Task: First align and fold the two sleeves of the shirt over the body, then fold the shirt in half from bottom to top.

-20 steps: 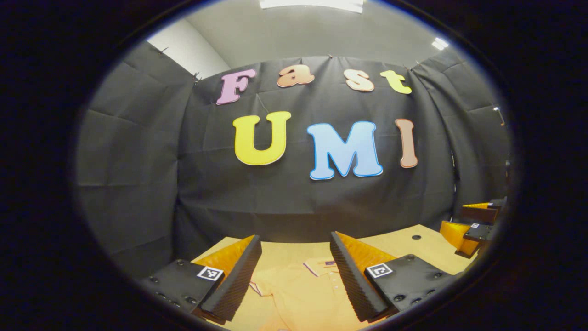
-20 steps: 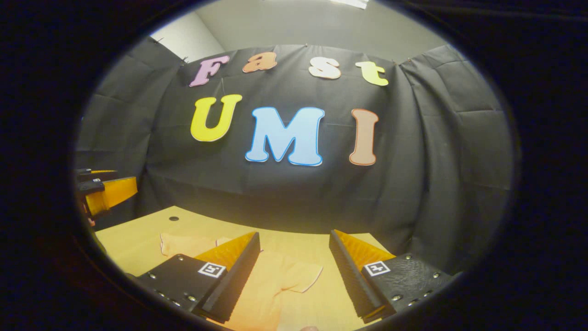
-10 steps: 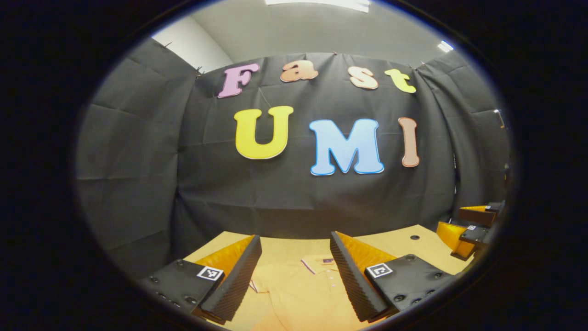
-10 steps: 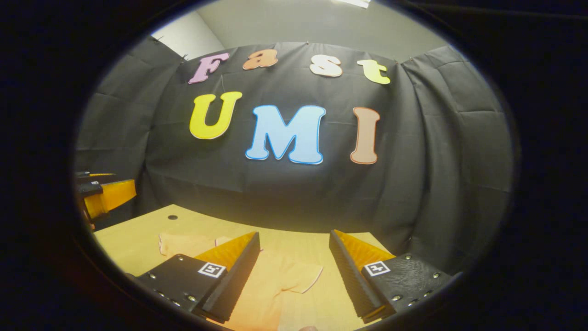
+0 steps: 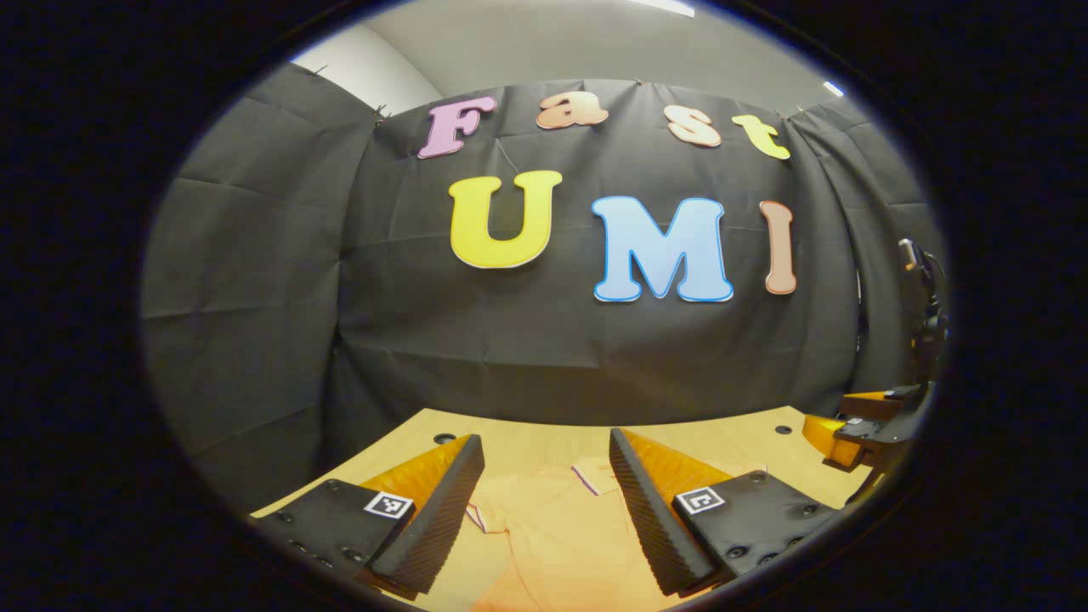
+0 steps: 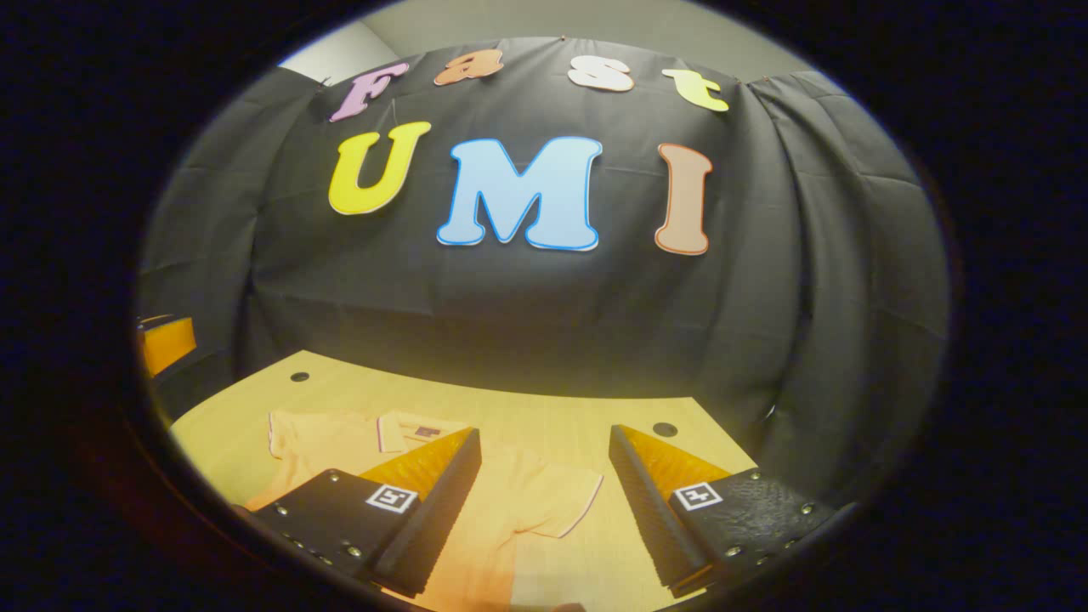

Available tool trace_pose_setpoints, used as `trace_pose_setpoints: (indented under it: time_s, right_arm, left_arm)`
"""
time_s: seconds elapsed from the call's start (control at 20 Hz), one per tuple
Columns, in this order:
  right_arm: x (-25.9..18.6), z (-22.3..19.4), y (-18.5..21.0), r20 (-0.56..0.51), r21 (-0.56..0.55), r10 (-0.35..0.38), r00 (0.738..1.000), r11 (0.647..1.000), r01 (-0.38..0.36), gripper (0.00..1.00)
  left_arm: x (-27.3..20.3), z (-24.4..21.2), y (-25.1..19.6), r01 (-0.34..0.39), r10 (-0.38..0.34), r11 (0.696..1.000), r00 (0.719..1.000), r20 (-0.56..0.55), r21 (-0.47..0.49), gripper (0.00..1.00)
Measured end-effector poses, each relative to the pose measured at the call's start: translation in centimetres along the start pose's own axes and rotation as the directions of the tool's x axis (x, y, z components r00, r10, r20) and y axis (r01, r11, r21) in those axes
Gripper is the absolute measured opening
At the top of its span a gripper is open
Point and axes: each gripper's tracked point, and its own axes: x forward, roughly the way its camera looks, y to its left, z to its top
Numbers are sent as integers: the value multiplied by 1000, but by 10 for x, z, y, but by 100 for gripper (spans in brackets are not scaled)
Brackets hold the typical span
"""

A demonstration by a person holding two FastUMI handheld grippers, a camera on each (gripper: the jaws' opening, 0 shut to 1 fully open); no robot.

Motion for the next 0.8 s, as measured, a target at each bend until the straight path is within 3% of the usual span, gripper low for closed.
trace_pose_setpoints:
  time_s: [0.5,0.8]
  right_arm:
    - [87,-55,-24,-168,58,-38,985,997,49,94]
    - [117,-97,-30,-291,94,-40,956,993,70,95]
  left_arm:
    - [0,-14,24,-73,73,997,997,-37,5,96]
    - [-11,-17,29,-101,101,995,994,-50,5,96]
